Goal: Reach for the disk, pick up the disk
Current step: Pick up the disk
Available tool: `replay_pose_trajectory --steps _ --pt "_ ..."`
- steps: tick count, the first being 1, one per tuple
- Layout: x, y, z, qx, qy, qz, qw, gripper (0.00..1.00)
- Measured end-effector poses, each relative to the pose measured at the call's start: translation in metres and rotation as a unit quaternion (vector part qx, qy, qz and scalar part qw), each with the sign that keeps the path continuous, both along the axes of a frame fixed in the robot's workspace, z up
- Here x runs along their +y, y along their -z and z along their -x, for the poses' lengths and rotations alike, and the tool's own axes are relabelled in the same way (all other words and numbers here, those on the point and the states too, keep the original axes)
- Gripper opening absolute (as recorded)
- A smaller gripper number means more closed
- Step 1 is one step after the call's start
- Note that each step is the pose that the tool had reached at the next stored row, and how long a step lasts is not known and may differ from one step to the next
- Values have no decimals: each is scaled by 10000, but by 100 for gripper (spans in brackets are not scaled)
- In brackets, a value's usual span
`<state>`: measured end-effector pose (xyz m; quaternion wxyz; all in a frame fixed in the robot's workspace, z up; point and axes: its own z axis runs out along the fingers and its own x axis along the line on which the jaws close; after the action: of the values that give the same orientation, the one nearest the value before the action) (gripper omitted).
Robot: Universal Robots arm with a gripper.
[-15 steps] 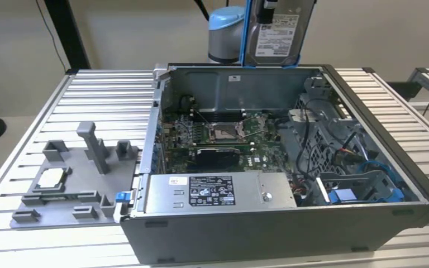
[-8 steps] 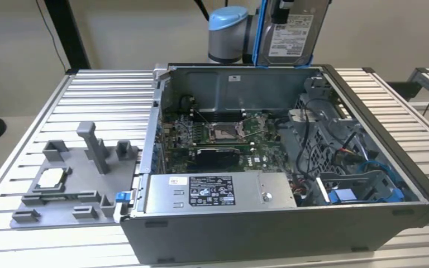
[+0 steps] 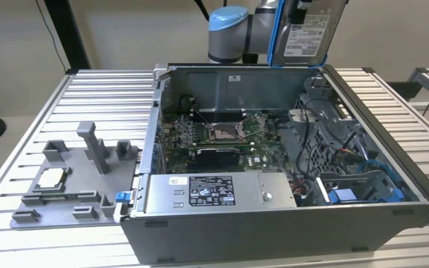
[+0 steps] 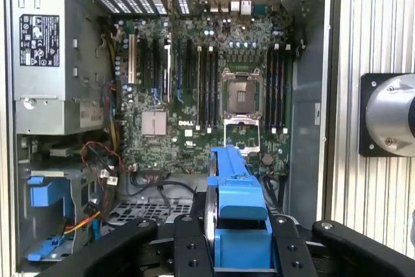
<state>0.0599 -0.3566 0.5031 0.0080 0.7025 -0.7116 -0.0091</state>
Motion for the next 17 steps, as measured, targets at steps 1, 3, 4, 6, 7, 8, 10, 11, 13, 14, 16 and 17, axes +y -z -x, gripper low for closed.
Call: replay_pose_trajectory --steps 1,3,4,6,7,8,10,11,13,14,16,17 --pt "0 0 -35 0 0 0 10000 0" --pt "0 0 -100 0 0 0 10000 0" --pt "0 0 -129 0 0 0 10000 0" --pt "0 0 -175 0 1 0 10000 0" --pt "0 0 -197 0 0 0 10000 0" --pt "0 0 -219 0 0 0 10000 0" --pt "0 0 -263 0 0 0 10000 0" --pt "0 0 -283 0 1 0 10000 0" --pt "1 1 -302 0 1 -1 10000 0" --pt "1 0 -305 0 3 0 10000 0" --pt "0 0 -306 0 5 0 10000 0" --pt "0 0 -306 0 5 0 10000 0"
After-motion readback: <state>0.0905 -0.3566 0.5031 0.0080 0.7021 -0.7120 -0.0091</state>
